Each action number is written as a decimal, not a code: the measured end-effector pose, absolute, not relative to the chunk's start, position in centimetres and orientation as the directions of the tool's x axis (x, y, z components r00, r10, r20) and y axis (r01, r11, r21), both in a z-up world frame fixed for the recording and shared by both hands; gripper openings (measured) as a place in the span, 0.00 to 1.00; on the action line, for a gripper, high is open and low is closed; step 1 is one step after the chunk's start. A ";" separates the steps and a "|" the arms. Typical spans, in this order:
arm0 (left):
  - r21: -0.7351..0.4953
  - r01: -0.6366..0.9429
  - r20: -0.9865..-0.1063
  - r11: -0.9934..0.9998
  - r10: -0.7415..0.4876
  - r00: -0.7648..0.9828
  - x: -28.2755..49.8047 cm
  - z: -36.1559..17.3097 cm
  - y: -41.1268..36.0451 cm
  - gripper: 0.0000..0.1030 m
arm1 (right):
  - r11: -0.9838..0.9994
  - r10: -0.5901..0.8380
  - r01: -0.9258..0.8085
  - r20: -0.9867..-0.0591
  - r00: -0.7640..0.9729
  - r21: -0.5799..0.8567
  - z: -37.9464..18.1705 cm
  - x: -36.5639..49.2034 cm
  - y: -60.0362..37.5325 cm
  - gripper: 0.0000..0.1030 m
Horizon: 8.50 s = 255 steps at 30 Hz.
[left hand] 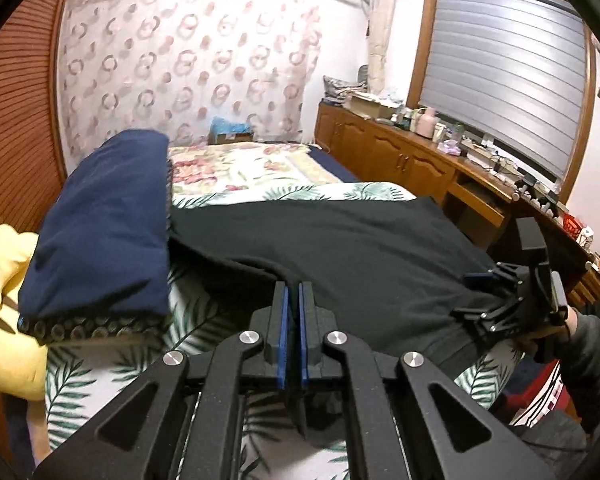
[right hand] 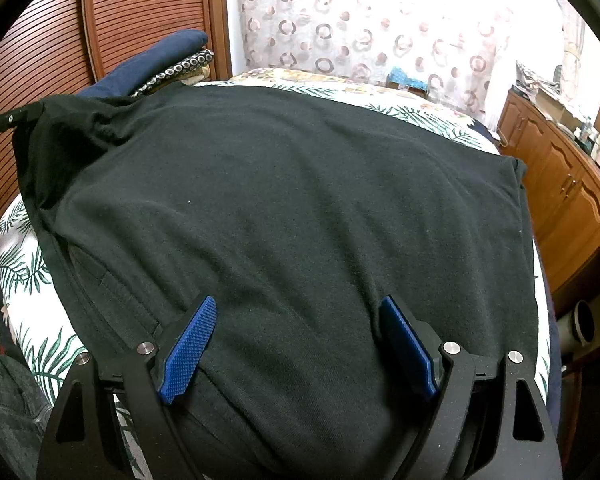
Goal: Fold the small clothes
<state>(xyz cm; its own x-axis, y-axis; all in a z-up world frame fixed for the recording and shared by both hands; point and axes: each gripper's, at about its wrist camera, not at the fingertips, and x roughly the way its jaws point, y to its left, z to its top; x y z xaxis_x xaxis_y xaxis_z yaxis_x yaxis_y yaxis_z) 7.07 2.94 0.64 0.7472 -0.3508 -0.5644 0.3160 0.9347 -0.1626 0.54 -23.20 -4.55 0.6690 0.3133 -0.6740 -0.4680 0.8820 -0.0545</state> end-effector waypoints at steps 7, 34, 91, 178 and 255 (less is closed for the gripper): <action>-0.147 0.358 -0.535 0.922 -0.379 0.755 7.4 2.4 1.2 0.05 | 0.881 0.315 -0.469 -0.674 0.668 -0.053 -4.5 0.6 -23.4 0.83; -0.065 0.632 -0.474 0.772 -0.581 0.661 7.6 8.7 -10.4 0.05 | 0.953 0.220 -0.298 -0.546 0.809 -0.058 -1.9 -6.1 -27.1 0.83; -0.140 0.343 -0.683 0.929 -0.341 0.646 6.9 -4.9 -0.7 0.66 | 0.817 0.460 -0.575 -0.561 0.688 -0.035 -3.4 -1.8 -20.0 0.08; -0.181 0.389 -0.647 0.903 -0.407 0.644 5.7 -4.4 -5.2 0.68 | 0.873 0.289 -0.476 -0.673 0.681 -0.106 -4.1 -2.0 -22.9 0.78; -0.191 0.408 -0.654 0.893 -0.426 0.625 5.2 -4.8 -6.0 0.68 | 0.973 0.099 -0.206 -0.620 0.778 -0.102 2.4 13.8 -29.1 0.52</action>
<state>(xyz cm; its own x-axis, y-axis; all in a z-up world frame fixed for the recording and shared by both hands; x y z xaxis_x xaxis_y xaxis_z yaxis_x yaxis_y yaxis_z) 5.25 -5.97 -4.79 0.6254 -0.4258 -0.6539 0.4080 0.8928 -0.1910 13.82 -29.06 2.36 0.7781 0.0992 -0.6203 -0.2057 0.9733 -0.1023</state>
